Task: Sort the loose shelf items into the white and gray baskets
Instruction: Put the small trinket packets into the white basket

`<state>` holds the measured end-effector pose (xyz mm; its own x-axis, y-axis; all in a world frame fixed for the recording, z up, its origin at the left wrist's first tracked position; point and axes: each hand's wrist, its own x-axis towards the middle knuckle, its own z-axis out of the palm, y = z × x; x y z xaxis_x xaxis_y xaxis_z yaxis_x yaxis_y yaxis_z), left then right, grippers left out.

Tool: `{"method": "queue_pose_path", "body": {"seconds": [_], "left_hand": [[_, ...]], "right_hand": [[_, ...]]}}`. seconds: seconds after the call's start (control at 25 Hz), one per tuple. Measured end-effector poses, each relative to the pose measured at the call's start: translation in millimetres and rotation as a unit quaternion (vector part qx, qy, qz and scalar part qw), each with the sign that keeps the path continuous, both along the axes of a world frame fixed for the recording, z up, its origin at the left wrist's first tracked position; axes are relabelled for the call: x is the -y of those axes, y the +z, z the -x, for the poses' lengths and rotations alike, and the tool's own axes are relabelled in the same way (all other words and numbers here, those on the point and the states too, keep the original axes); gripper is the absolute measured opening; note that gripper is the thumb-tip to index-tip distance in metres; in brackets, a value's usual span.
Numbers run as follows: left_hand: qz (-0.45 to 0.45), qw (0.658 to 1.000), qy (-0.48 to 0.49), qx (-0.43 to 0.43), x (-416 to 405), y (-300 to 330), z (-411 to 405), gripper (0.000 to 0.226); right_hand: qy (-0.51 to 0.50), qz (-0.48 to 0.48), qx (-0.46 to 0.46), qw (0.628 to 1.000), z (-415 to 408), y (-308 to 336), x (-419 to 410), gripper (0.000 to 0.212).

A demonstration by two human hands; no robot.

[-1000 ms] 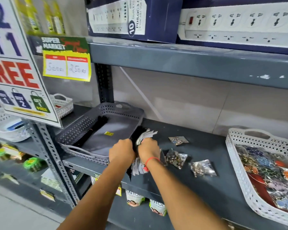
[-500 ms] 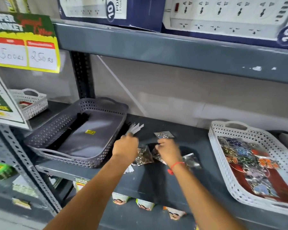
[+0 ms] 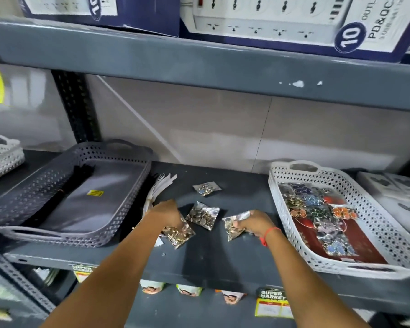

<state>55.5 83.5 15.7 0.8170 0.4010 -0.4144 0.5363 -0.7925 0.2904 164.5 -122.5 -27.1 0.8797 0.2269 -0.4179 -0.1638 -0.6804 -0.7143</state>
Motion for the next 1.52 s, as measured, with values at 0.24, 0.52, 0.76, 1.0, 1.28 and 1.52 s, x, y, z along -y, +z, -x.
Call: {"method": "queue_pose_path", "body": {"seconds": [0.24,0.52,0.76,1.0,1.28,1.52], "left_hand": [[0.25,0.965,0.073,0.027,20,2,27,0.022],[0.247,0.965,0.044,0.076,54,-21,18,0.03],[0.067,0.985,0.038,0.155,46,-15,11,0.009],[0.099,0.965,0.161,0.179,33,-23,-9,0.06],[0.102,0.979,0.161,0.074,45,-26,-35,0.061],[0.283,0.919,0.234,0.141,15,-28,-17,0.035]], "right_hand": [[-0.03,-0.137,-0.074,0.987,41,21,43,0.024],[-0.049,-0.032,0.028,0.998,58,14,65,0.018],[0.027,0.126,0.166,0.978,72,44,48,0.051],[0.05,0.085,0.264,0.96,49,63,-10,0.038],[0.067,0.085,0.172,0.979,-21,41,-90,0.038],[0.049,0.061,0.101,0.992,-61,9,-127,0.044]]}}
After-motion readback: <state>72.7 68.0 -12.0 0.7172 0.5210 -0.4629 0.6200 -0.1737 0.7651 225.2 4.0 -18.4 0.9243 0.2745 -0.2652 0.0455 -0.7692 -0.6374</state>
